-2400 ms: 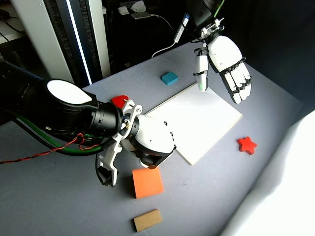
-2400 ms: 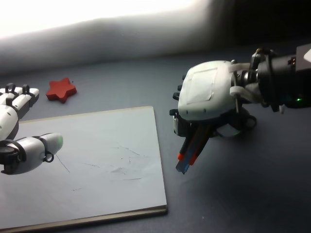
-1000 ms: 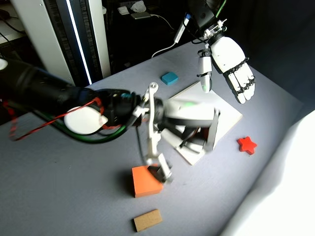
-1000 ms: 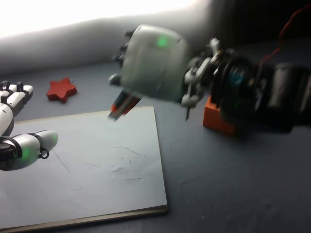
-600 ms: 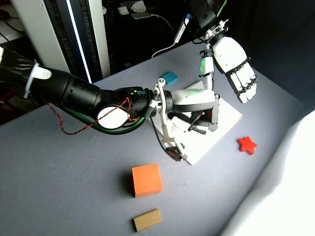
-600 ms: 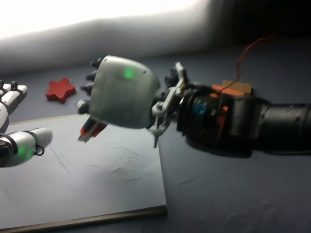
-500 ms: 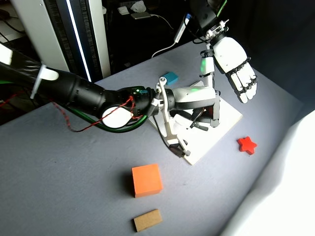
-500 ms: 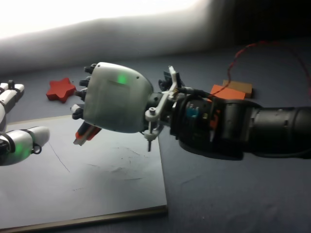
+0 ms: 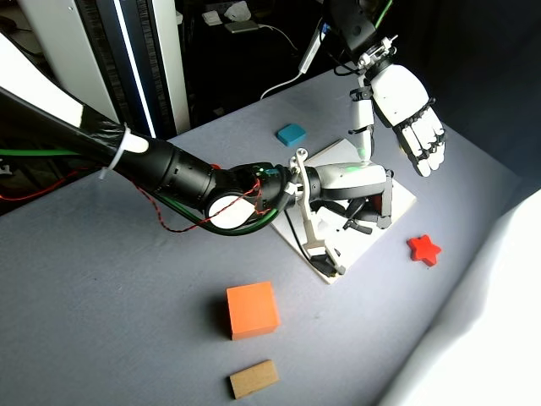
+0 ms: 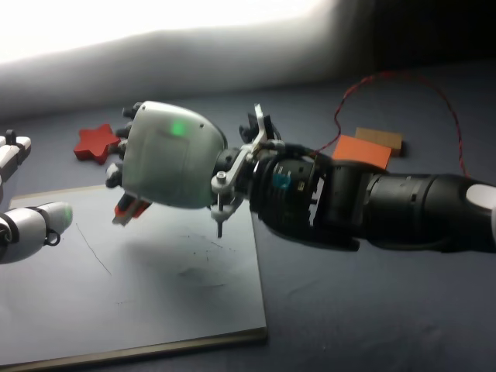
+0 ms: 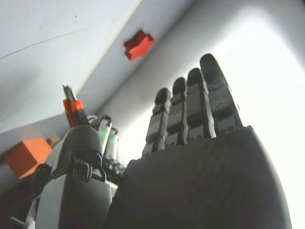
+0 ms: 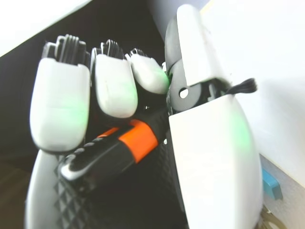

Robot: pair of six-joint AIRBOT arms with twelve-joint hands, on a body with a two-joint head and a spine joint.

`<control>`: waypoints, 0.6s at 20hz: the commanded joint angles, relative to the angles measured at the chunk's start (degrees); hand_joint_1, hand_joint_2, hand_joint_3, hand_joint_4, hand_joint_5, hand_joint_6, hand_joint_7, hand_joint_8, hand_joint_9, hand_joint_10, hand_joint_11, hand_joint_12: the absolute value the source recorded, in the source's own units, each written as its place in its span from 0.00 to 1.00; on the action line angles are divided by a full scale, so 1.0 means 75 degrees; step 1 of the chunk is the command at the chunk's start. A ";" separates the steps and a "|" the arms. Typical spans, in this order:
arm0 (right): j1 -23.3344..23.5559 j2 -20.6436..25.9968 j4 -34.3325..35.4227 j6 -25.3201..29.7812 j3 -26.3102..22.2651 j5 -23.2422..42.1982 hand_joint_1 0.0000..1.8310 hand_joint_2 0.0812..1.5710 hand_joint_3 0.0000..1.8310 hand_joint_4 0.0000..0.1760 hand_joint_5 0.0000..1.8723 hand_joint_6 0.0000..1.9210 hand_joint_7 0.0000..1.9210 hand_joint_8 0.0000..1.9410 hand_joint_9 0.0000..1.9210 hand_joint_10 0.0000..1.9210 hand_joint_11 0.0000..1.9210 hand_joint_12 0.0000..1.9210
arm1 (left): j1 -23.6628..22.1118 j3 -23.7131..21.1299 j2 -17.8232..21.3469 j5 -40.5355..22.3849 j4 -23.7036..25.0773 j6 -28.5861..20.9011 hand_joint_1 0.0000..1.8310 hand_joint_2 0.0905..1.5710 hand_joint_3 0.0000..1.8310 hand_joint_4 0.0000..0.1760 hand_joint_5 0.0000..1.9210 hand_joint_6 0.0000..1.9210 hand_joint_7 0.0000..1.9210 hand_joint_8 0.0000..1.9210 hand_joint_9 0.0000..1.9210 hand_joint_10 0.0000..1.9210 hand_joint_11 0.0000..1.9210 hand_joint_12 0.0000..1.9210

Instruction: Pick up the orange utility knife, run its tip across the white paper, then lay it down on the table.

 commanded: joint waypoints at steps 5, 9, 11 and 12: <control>-0.0034 -0.0108 0.0142 -0.0075 0.0071 0.0835 0.80 0.79 0.00 1.00 0.69 1.00 0.76 1.00 0.82 1.00 0.85 1.00 | -0.0020 0.0081 -0.0015 -0.0669 0.0358 -0.0004 0.00 0.83 0.00 0.10 0.02 0.00 0.03 0.00 0.04 0.00 0.00 0.28; -0.0160 -0.0018 -0.0183 -0.0034 0.0070 0.0985 0.80 0.78 0.00 1.00 0.69 1.00 0.76 1.00 0.82 1.00 0.85 1.00 | -0.0017 0.0084 -0.0015 -0.0669 0.0357 -0.0006 0.00 0.84 0.00 0.10 0.01 0.00 0.02 0.00 0.03 0.00 0.00 0.25; -0.0256 0.0121 -0.0372 0.0034 0.0069 0.1114 0.80 0.79 0.00 1.00 0.69 1.00 0.76 1.00 0.82 1.00 0.85 1.00 | -0.0028 0.0084 -0.0017 -0.0669 0.0357 -0.0009 0.00 0.83 0.00 0.11 0.02 0.00 0.03 0.00 0.04 0.00 0.00 0.27; -0.0294 0.0170 -0.0402 0.0034 0.0068 0.1146 0.79 0.79 0.00 1.00 0.68 1.00 0.76 1.00 0.82 1.00 0.85 1.00 | -0.0028 0.0084 -0.0017 -0.0670 0.0357 -0.0009 0.00 0.83 0.00 0.11 0.02 0.00 0.03 0.00 0.04 0.00 0.00 0.25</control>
